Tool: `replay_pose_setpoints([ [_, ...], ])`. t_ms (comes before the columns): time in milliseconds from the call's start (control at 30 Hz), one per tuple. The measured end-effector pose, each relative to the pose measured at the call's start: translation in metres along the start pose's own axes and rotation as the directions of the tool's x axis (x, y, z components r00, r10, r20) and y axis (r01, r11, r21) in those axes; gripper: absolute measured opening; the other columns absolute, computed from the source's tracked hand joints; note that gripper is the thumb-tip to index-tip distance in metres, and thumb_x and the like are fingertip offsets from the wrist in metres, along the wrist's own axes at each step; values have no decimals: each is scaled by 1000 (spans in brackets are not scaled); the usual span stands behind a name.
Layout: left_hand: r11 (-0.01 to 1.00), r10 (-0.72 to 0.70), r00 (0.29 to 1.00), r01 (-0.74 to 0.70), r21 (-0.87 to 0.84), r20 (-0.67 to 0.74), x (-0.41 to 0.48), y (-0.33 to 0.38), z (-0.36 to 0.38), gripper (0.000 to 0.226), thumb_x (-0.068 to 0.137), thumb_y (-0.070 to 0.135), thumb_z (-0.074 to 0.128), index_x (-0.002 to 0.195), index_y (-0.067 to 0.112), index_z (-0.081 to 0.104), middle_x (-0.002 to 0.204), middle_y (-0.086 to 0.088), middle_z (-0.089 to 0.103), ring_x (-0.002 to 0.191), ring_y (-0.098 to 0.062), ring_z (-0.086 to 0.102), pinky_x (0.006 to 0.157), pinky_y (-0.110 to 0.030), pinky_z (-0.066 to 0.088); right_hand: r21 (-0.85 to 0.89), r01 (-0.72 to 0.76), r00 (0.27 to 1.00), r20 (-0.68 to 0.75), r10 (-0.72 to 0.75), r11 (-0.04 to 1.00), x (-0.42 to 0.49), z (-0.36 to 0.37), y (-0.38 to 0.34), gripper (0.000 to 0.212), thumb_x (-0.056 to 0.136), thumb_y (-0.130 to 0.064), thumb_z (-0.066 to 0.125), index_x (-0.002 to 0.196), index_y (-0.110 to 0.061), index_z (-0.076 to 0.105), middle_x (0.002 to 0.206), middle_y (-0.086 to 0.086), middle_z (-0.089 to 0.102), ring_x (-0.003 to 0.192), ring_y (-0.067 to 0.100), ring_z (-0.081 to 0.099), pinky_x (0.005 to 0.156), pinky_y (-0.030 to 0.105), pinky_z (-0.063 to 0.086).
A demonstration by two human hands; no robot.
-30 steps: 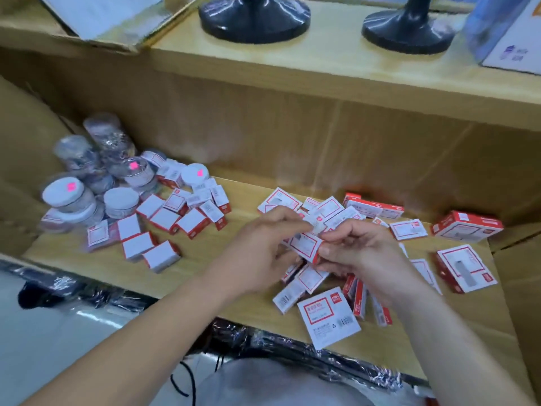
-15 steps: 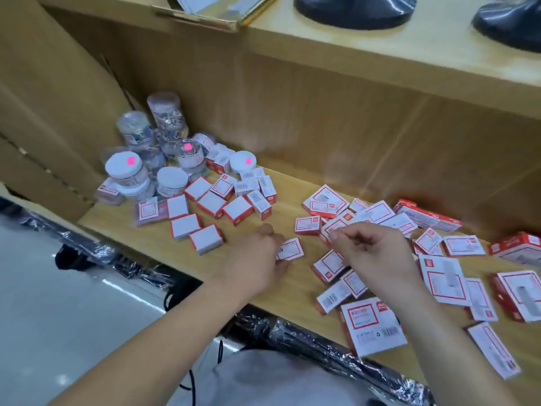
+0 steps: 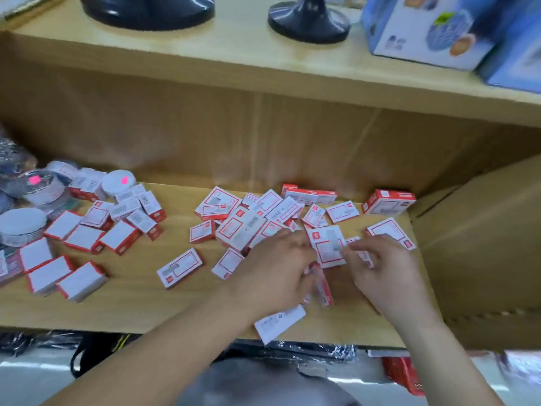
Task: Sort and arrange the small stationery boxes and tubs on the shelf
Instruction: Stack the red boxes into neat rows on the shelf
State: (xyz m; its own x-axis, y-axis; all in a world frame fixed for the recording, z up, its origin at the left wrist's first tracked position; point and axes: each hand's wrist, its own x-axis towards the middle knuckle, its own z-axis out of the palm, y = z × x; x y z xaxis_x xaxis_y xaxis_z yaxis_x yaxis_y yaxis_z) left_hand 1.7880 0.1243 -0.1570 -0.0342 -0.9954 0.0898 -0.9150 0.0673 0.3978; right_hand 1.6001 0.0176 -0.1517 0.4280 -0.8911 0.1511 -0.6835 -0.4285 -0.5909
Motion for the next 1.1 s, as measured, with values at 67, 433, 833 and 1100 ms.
replay_pose_setpoints([
  [67, 993, 81, 997, -82, 89, 15, 25, 14, 16, 33, 81, 43, 59, 98, 19, 74, 109, -2, 63, 108, -27, 54, 88, -42, 50, -186, -95, 993, -92, 79, 978, 1, -12, 40, 23, 81, -32, 78, 100, -18, 77, 102, 4, 68, 102, 31, 63, 85, 36, 52],
  [433, 965, 55, 998, -57, 255, 16, 66, 2, 39, 41, 79, 54, 49, 90, 31, 81, 117, 2, 73, 114, -22, 66, 111, -42, 39, 70, -303, 953, 17, 303, 950, 31, -19, 85, 57, 73, -24, 87, 124, -21, 62, 113, -3, 68, 108, 21, 64, 88, 30, 48],
  [833, 696, -201, 977, 190, -692, 67, 117, 49, 18, 23, 94, 21, 70, 117, 26, 68, 90, 17, 71, 80, 2, 66, 76, -20, 54, 542, 0, 1000, -3, 2, 841, 27, -42, 63, 69, 73, 12, 80, 128, -23, 59, 123, -9, 57, 107, 8, 67, 80, 19, 56],
  [1100, 738, -411, 912, 331, -589, -2, 115, 4, 29, 24, 94, 19, 68, 117, 28, 69, 81, 13, 71, 71, -4, 67, 71, -30, 55, 152, -110, 973, 220, 75, 982, 28, -21, 90, 62, 95, -50, 57, 150, -27, 43, 151, -15, 45, 141, -1, 38, 117, 32, 36],
])
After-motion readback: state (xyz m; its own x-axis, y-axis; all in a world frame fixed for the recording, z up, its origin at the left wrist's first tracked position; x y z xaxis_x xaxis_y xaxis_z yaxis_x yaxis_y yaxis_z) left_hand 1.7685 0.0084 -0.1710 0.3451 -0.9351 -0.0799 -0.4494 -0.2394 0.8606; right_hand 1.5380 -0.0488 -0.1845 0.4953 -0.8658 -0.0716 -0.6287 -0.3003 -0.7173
